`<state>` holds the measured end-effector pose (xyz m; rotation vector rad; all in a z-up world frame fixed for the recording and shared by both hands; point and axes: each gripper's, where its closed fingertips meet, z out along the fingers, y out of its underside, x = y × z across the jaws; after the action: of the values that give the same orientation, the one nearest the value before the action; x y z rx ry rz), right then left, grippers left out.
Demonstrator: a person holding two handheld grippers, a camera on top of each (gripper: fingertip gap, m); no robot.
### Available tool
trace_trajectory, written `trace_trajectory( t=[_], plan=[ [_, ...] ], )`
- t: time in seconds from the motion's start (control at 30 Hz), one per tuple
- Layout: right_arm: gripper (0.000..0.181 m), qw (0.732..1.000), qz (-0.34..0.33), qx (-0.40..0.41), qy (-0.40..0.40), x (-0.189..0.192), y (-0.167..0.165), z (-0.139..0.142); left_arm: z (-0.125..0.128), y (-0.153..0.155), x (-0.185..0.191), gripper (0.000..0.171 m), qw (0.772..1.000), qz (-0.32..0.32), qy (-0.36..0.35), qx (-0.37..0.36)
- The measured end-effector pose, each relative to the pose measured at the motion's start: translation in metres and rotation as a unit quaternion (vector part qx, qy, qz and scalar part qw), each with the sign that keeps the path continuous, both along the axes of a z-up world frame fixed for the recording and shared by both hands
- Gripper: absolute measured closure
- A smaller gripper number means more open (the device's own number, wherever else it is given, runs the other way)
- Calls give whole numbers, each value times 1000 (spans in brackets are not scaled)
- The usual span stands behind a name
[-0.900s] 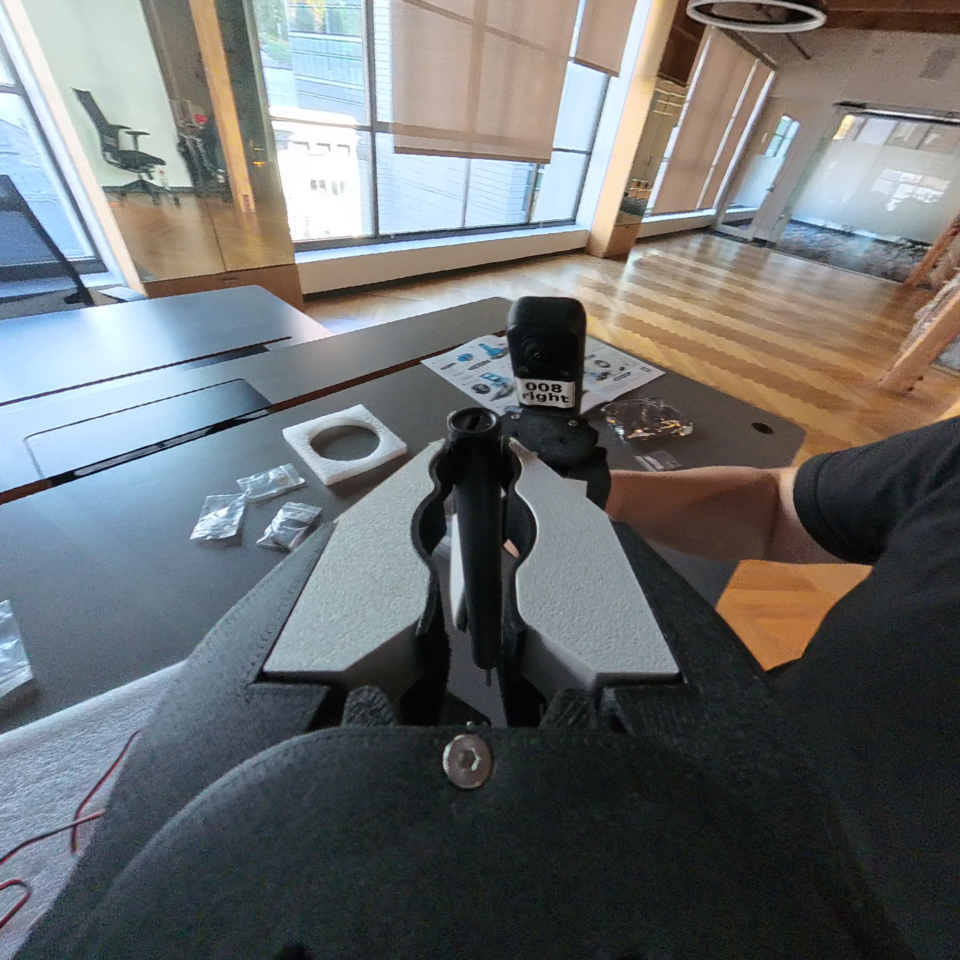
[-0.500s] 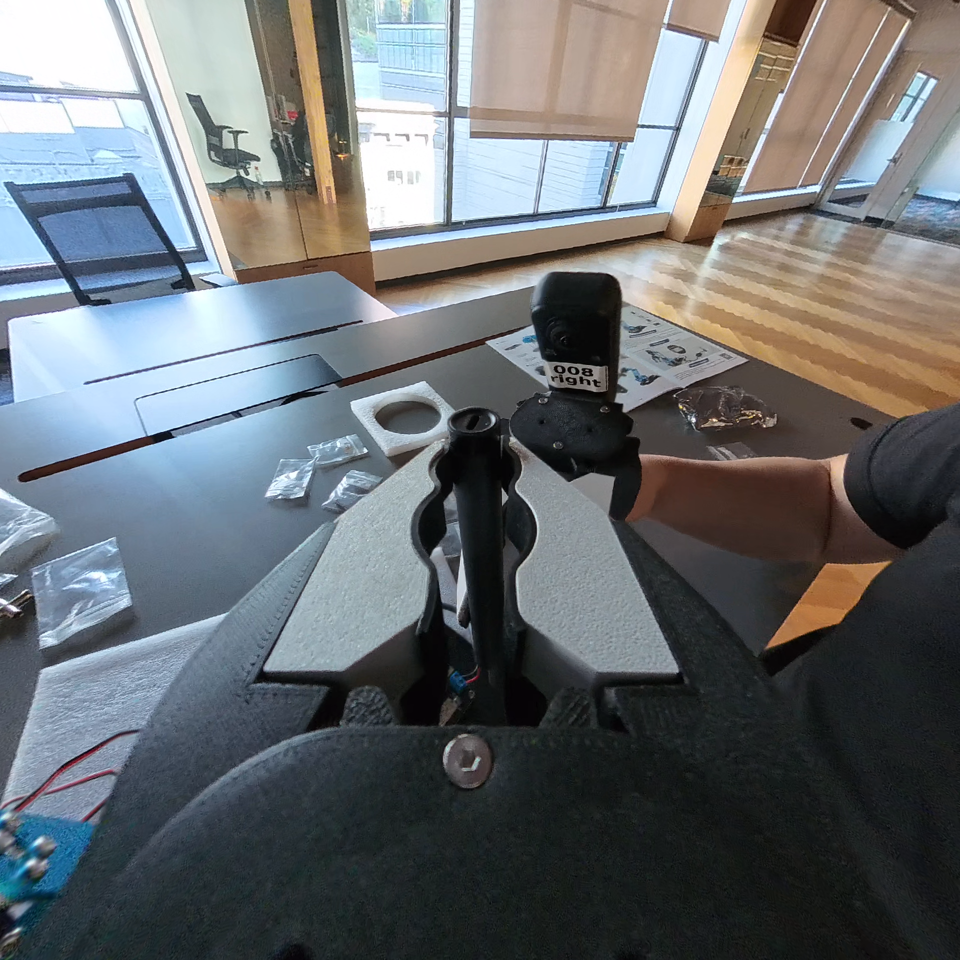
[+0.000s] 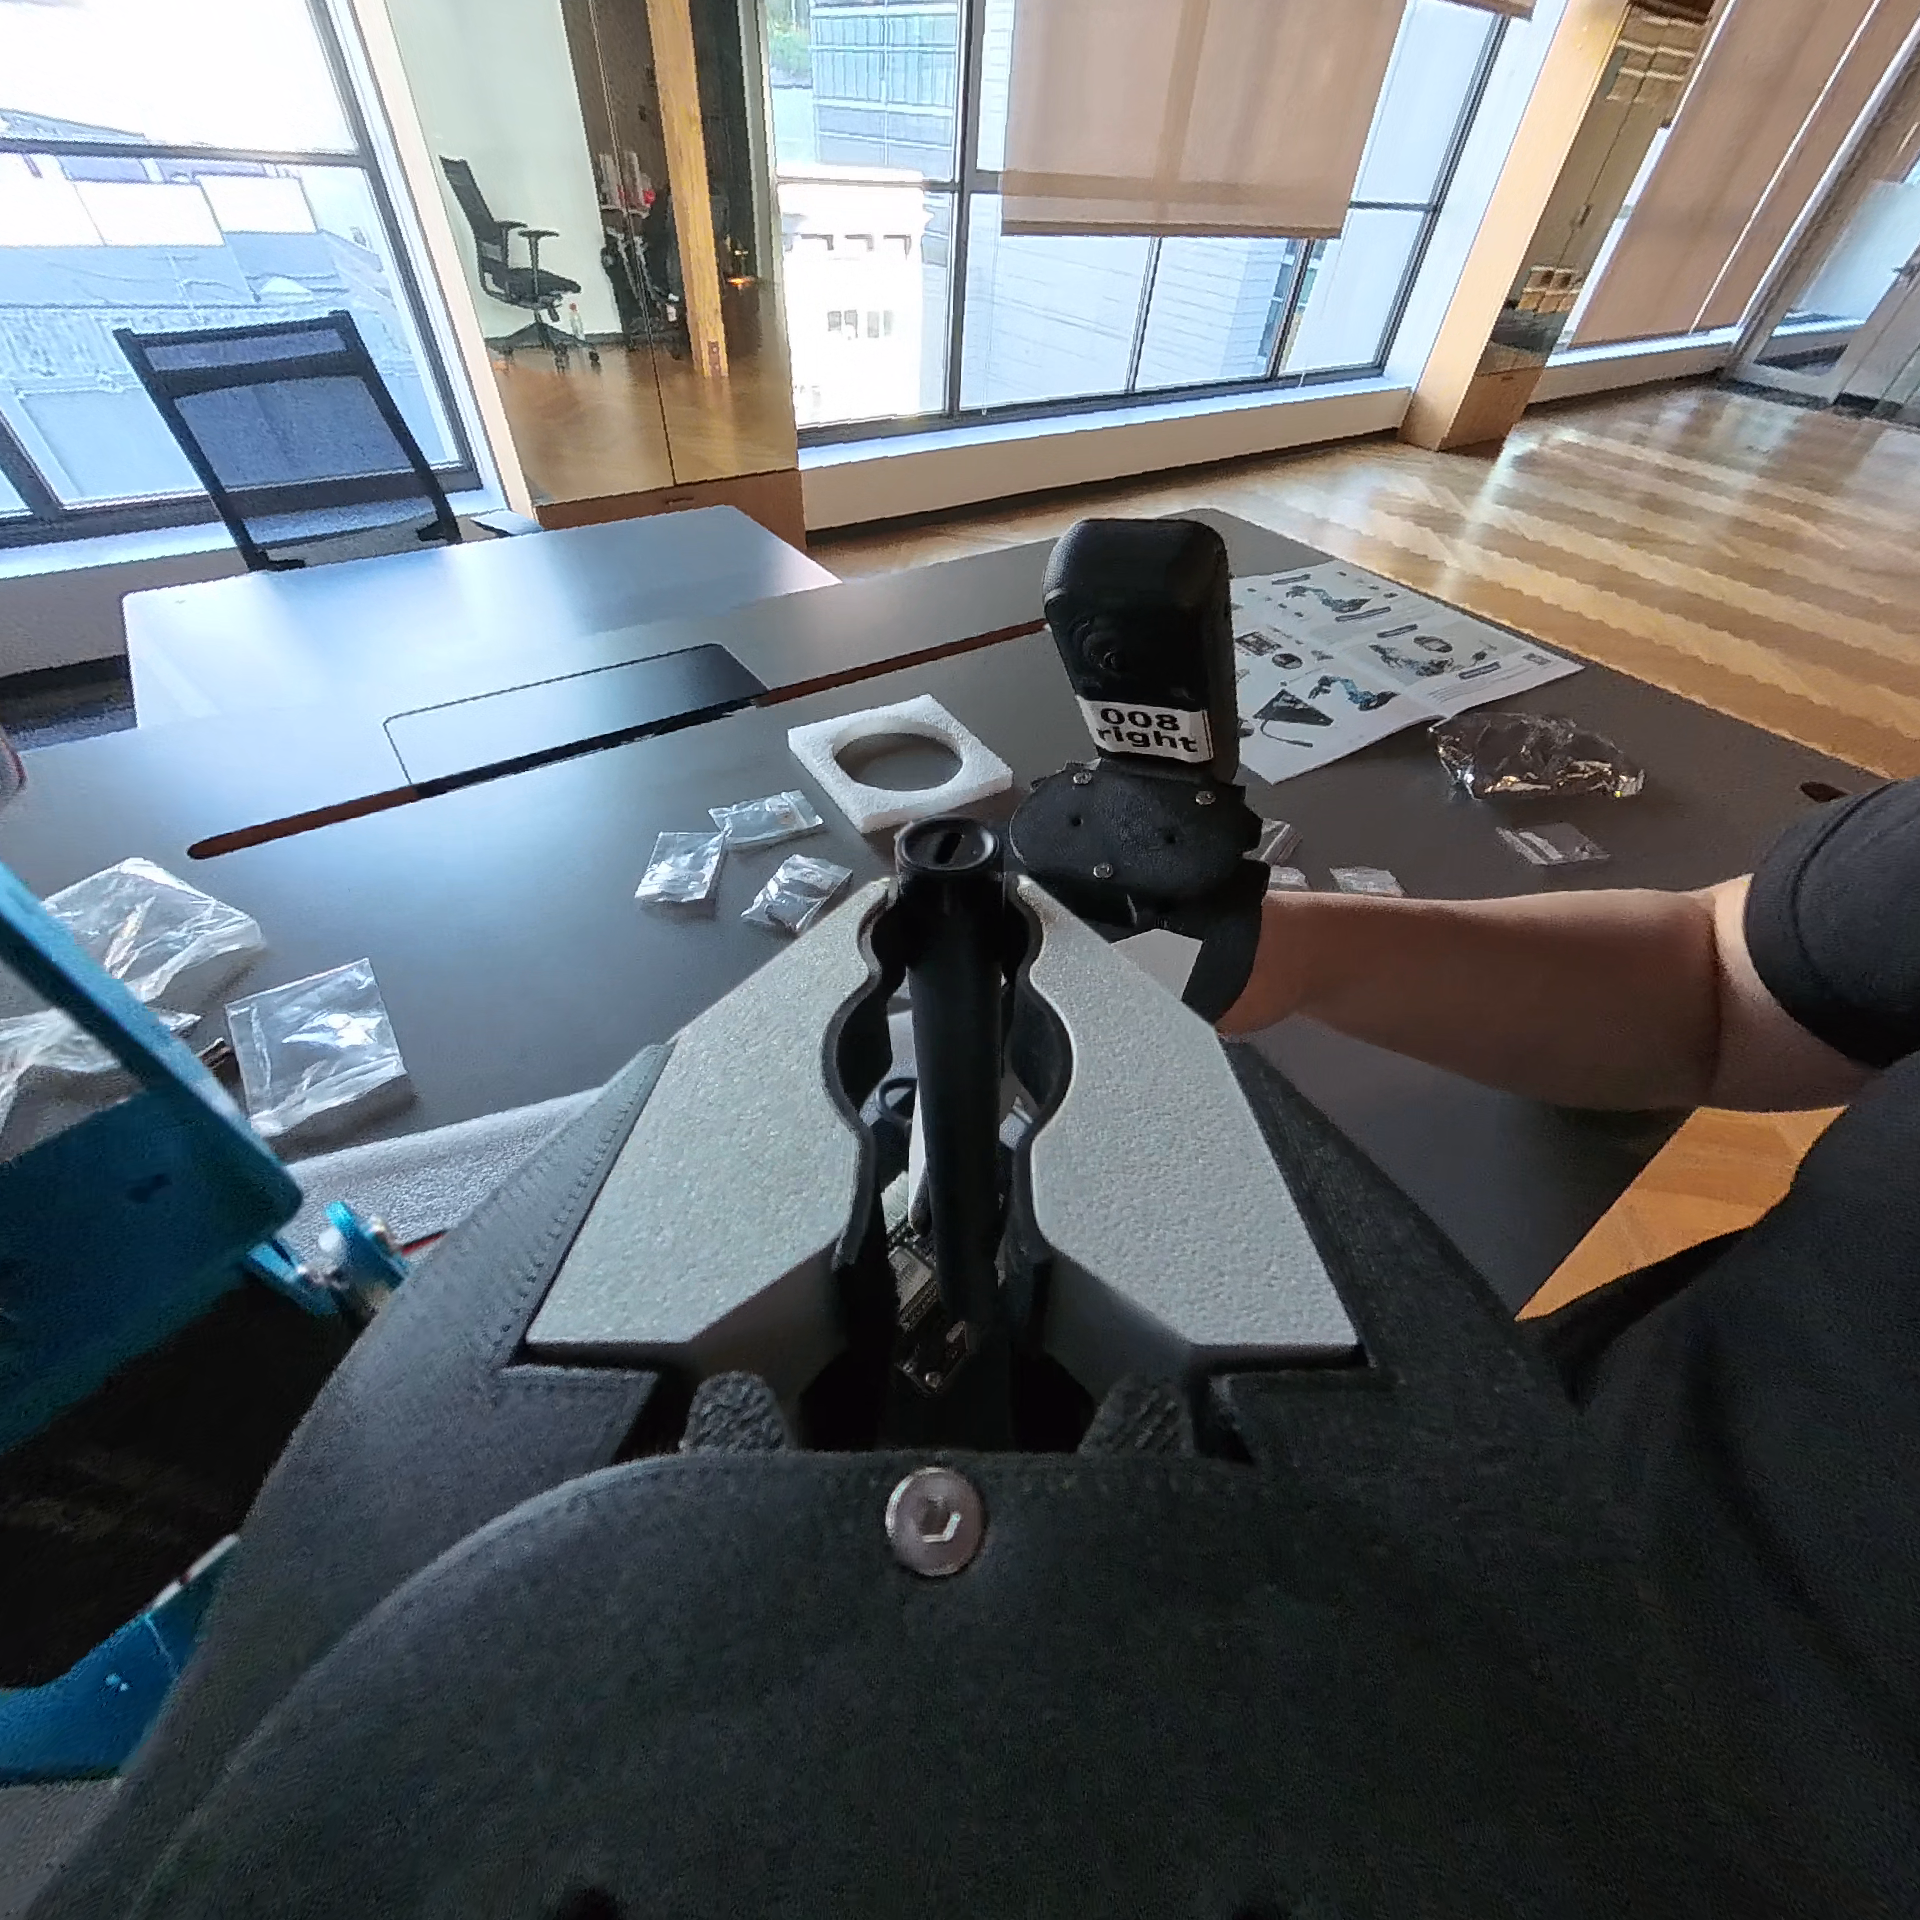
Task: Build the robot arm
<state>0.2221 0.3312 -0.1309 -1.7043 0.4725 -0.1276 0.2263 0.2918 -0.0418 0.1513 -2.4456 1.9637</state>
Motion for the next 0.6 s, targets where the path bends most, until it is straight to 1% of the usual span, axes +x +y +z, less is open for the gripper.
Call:
trace_trajectory(
  t=[0.27,0.6],
  plan=[
    [164,1000,-7,-9,10,6,3,-14,-14,1,5,155,1000,3,-7,22],
    [164,1000,-7,-11,14,10,5,-21,-20,2,8,155,1000,9,-6,25]
  ],
)
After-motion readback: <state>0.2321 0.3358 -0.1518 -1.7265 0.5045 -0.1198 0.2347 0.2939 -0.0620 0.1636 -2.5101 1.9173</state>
